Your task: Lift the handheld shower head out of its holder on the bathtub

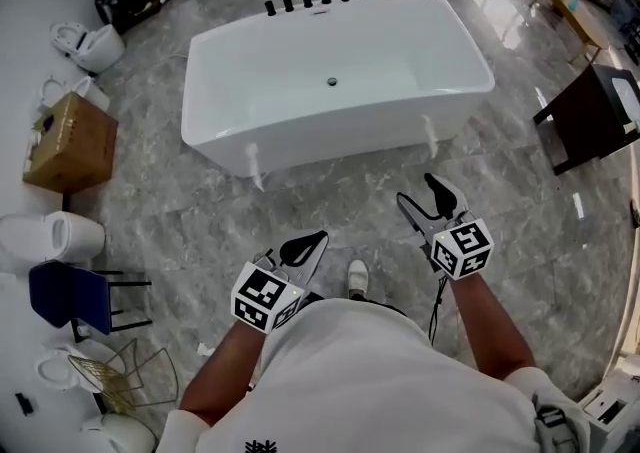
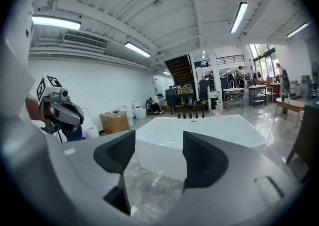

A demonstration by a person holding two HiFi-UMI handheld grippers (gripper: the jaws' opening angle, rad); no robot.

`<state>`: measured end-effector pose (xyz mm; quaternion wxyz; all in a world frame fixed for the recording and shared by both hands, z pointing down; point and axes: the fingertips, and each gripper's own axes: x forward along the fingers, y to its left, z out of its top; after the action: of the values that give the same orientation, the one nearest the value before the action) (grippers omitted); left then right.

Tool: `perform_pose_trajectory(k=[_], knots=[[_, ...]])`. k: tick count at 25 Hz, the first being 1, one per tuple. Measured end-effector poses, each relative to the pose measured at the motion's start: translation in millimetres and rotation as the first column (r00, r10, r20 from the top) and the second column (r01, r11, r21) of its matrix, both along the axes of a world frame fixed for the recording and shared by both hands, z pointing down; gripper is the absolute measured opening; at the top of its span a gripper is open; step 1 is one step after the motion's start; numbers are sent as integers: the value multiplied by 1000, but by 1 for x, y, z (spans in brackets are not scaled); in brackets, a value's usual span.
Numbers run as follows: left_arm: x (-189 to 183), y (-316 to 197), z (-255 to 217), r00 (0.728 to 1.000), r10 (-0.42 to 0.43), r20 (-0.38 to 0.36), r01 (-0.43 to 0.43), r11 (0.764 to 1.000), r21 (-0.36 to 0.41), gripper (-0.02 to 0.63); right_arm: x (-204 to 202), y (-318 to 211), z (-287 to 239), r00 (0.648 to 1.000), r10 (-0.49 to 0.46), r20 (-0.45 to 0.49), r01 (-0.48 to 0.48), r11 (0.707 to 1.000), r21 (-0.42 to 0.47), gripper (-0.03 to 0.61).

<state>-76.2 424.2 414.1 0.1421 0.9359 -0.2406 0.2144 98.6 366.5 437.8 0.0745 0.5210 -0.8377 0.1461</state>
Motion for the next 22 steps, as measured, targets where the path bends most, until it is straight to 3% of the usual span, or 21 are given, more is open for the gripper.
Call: perform_pose_trajectory(k=[12, 22], knots=[[14, -85, 13, 1000, -10, -8, 10, 999, -42, 6, 31, -83, 27, 999, 44, 24, -42, 997, -61, 324], [10, -216, 15, 996, 74, -54, -75, 997, -23, 6, 16, -176, 28, 994, 108, -27, -110, 990, -92, 317]])
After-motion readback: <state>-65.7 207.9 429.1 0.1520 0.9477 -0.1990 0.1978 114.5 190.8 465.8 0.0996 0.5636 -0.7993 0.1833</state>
